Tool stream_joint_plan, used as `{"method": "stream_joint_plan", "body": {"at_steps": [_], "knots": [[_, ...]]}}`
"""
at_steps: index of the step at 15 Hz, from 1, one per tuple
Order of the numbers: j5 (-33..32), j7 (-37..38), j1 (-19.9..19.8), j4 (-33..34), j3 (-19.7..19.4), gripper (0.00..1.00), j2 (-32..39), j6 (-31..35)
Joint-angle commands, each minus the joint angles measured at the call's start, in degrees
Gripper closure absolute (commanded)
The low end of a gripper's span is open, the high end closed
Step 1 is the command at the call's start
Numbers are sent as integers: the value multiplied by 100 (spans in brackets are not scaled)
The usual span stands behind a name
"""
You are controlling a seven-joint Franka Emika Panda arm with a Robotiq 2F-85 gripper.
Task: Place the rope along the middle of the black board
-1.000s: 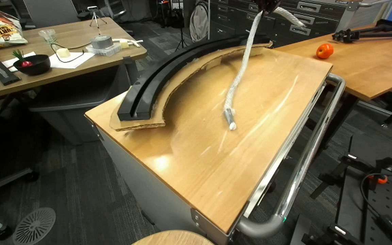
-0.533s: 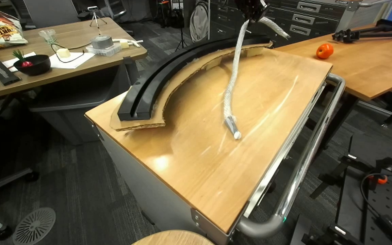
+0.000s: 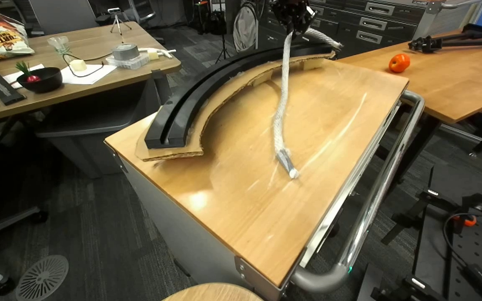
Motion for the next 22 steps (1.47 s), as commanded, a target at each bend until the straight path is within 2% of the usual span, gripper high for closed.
{"method": "stream_joint_plan", "body": {"at_steps": [1, 7, 22], "knots": [[369, -602, -18, 401, 35, 96, 209, -83], [853, -1102, 8, 691, 99, 96, 434, -465], [2030, -1169, -177, 1624, 173, 96, 837, -1578]]}}
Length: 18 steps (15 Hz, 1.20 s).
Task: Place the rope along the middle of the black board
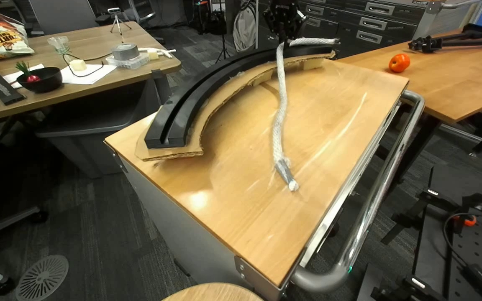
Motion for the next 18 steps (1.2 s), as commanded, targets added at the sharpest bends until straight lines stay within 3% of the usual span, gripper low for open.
{"method": "stream_joint_plan", "body": {"at_steps": [1, 11, 12, 13, 18], "knots": [[423, -111, -131, 491, 96, 96, 177, -347], [1049, -49, -316, 921, 91, 96, 345, -661], [1080, -47, -333, 946, 88, 71, 354, -687], [1102, -50, -349, 966, 87, 60, 359, -697], [1266, -33, -436, 901, 86, 23, 268, -697]]}}
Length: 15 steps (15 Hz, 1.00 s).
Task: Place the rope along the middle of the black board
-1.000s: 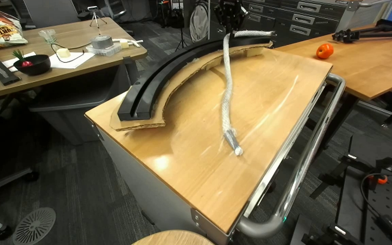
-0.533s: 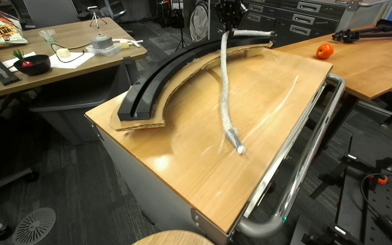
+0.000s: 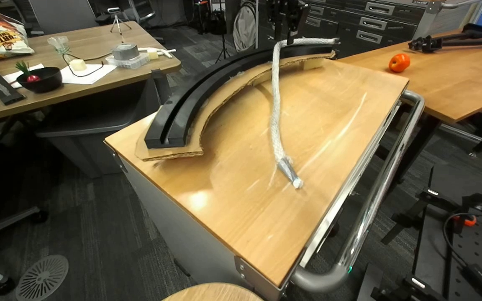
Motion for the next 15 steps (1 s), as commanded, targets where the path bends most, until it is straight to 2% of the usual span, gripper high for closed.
{"method": "stream_joint_plan", "body": {"at_steps": [1, 3, 4, 5, 8, 9, 12, 15], "knots": [[224, -8, -138, 227, 79, 15, 23, -207], [202, 232, -107, 237, 11, 1, -14, -428], [91, 442, -45, 106, -59, 0, -120, -445], [63, 462, -47, -71, -59, 0, -245, -333], [-461, 44, 8, -1051, -103, 0, -926, 682], [-231, 214, -67, -213, -39, 0, -275, 113], [-368, 130, -40, -697, -64, 0, -656, 450], [-389, 110, -31, -844, -69, 0, -750, 518]]}}
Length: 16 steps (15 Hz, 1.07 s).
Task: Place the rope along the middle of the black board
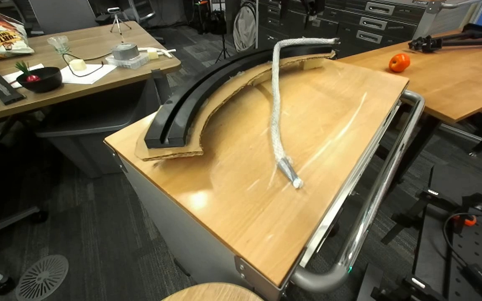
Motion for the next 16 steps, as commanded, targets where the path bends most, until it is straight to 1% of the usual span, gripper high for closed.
{"method": "stream_joint_plan", "body": {"at_steps": [1, 3, 6, 8, 10, 12, 14, 16], "knots": [[268, -87, -51, -96, 58, 0, -12, 35], [190, -68, 88, -108, 84, 0, 61, -111], [26, -260, 316, -98, 233, 0, 116, -220], [-255, -280, 573, -181, 274, 0, 32, -209], [-677, -340, 843, -469, 298, 0, -250, 24], [-1050, -435, 1071, -729, 352, 0, -441, 97], [-1072, -799, 1170, -1018, 509, 0, -552, 84], [-994, -1191, 1219, -1504, 660, 0, -734, 227]]}}
